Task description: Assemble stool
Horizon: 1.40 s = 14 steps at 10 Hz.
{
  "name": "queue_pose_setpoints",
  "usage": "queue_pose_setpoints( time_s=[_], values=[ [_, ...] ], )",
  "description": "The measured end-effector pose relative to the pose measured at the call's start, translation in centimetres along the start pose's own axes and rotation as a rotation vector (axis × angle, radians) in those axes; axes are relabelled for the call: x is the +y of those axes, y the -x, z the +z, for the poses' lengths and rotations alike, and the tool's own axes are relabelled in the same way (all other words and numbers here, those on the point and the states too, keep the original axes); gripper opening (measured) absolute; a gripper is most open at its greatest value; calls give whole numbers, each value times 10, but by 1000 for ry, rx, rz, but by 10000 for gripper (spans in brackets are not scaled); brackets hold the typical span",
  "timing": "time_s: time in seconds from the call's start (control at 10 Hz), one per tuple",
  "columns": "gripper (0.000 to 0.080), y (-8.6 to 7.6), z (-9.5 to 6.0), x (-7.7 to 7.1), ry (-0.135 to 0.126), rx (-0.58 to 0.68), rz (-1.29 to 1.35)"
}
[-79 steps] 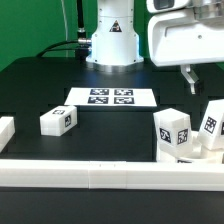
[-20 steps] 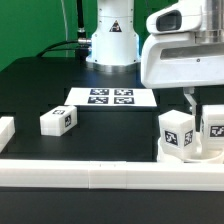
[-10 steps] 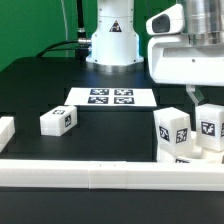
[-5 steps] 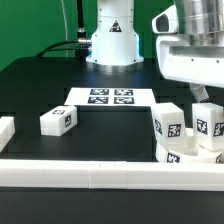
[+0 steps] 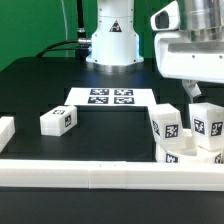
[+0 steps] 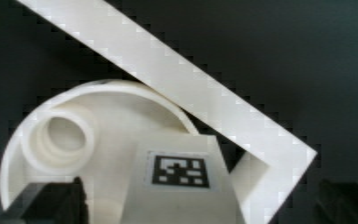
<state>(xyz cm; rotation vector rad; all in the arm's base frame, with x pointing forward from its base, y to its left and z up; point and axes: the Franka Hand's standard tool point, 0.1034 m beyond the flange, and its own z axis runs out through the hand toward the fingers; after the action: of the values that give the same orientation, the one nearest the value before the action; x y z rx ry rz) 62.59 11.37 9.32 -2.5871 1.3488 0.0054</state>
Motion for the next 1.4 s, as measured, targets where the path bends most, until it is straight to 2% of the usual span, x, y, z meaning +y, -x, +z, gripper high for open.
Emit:
queue_pose_setpoints(
  time_s=[0.2,0.3,0.5,0.6,0.7,0.8,1.0,1.4],
  values=[
    [648,-4,-16,-6,-25,3,-33],
    [648,-5,-20,-8,-32,3,-59],
    [648,-4,-18,-8,-29,2,-99],
    [648,-3,-17,-7,-22,-1,-203],
    [648,3,-16,-6,8,-17,-286],
    [648,4,-18,-8,26,-20,-406],
    [648,4,-20,-9,46,-29,-633],
    [648,3,-20,-8,42,-34,-907]
  ],
)
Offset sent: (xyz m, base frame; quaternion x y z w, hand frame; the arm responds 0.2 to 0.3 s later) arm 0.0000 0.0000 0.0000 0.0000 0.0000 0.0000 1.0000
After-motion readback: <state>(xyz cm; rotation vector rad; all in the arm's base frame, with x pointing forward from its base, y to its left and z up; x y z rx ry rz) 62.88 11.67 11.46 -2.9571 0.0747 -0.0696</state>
